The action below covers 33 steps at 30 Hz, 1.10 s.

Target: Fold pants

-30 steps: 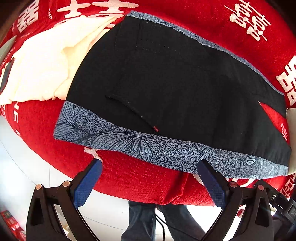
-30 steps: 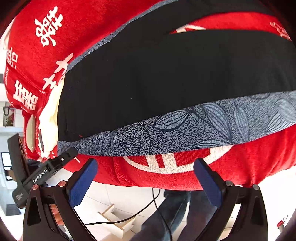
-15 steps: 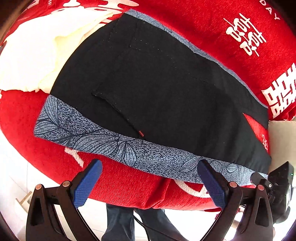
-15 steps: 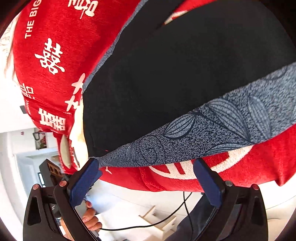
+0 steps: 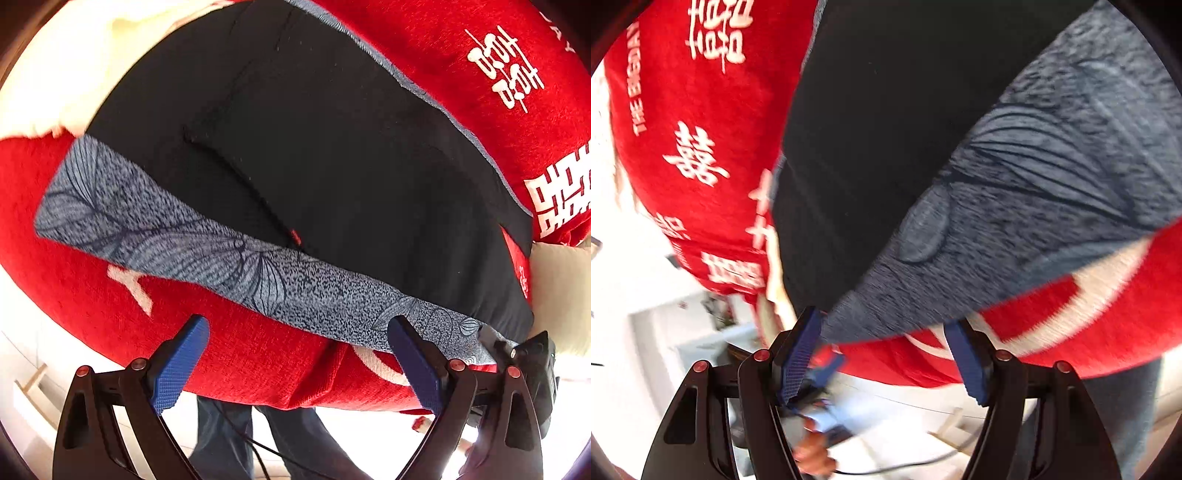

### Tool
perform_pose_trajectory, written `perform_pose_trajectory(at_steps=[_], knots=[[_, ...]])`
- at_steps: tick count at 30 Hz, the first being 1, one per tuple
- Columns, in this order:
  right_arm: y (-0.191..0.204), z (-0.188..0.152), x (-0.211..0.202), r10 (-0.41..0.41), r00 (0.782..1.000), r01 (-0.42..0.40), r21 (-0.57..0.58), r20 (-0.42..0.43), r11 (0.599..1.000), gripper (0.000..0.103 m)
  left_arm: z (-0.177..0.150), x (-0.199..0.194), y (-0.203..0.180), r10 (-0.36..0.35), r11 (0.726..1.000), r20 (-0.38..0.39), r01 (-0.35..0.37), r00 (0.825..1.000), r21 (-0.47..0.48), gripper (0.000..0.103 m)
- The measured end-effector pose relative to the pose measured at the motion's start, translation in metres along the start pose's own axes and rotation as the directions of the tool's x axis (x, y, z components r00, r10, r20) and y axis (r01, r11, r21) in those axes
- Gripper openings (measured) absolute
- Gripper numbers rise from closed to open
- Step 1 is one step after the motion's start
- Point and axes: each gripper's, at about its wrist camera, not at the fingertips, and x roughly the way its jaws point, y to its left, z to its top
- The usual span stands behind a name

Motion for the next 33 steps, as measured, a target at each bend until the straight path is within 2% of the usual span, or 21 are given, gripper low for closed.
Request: perform_pose_trajectory(at_steps=[2,4,6,7,11,17,19,20,21,23,24,27,28,30,33], knots=[[0.002,0.003,0.004,0.040,0.999,-0.040,0.017,0.016,0.999,0.071,-0.003,0.004,0.000,-0.026,1.000,-0.018,0.026,1.000,-0.011,0.098],[0.003,0.007,0.007,0.071,0.997,-0.072,0.041,0.029,0.997,0.054,-0.004,0.007,0.000,-0.050,0.999,-0.032,0.049,0.998,-0.021,0.098],[0.004,0.013,0.011,0.073,0.997,-0.075,0.080,0.031,0.994,0.013,-0.006,0.010,-0.004,-0.075,0.997,-0.045,0.074,0.996,-0.033,0.098],[0.004,0.015,0.011,0.080,0.996,-0.083,0.097,0.029,0.992,0.008,-0.006,0.011,-0.004,-0.086,0.996,-0.046,0.084,0.995,-0.039,0.098],[0.023,0.016,-0.003,0.124,0.992,-0.125,0.064,0.030,0.990,0.008,0.004,0.007,-0.004,-0.117,0.990,-0.014,0.115,0.993,-0.077,0.098],[0.047,0.014,-0.011,0.105,0.994,-0.105,-0.012,0.008,0.994,0.008,0.036,-0.005,0.014,-0.120,0.980,0.048,0.126,0.992,-0.155,0.098],[0.051,0.014,-0.012,0.083,0.997,-0.083,-0.040,-0.001,0.996,0.008,0.045,-0.008,0.019,-0.103,0.978,0.071,0.115,0.992,-0.176,0.087],[0.051,0.014,-0.012,0.077,0.997,-0.077,-0.048,-0.004,0.996,0.009,0.048,-0.008,0.019,-0.082,0.980,0.075,0.094,0.994,-0.175,0.075],[0.051,0.014,-0.011,0.070,0.998,-0.070,-0.054,-0.008,0.996,0.012,0.050,-0.008,0.020,-0.067,0.983,0.075,0.079,0.995,-0.168,0.069],[0.048,0.015,-0.011,0.046,0.999,-0.046,-0.059,-0.005,0.997,0.012,0.052,-0.009,0.020,-0.038,0.988,0.082,0.050,0.996,-0.147,0.040],[0.047,0.015,-0.011,0.035,0.999,-0.034,-0.056,0.002,0.998,0.012,0.051,-0.011,0.023,-0.024,0.991,0.080,0.034,0.997,-0.129,0.031],[0.036,0.018,-0.015,-0.036,0.999,0.037,-0.018,0.039,0.999,0.016,0.052,-0.014,0.027,-0.047,0.991,0.081,0.056,0.996,-0.117,0.022],[0.029,0.019,-0.017,-0.047,0.997,0.047,0.011,0.054,0.999,0.016,0.052,-0.015,0.028,-0.042,0.993,0.082,0.051,0.996,-0.109,0.022],[0.017,0.022,-0.024,-0.111,0.990,0.104,0.084,0.091,0.991,0.007,0.051,-0.021,0.030,-0.027,0.995,0.083,0.034,0.996,-0.094,0.022],[0.023,0.027,-0.043,-0.151,0.978,0.136,0.106,0.146,0.985,0.006,0.054,-0.037,0.022,-0.023,0.997,0.090,0.030,0.996,-0.074,0.022]])
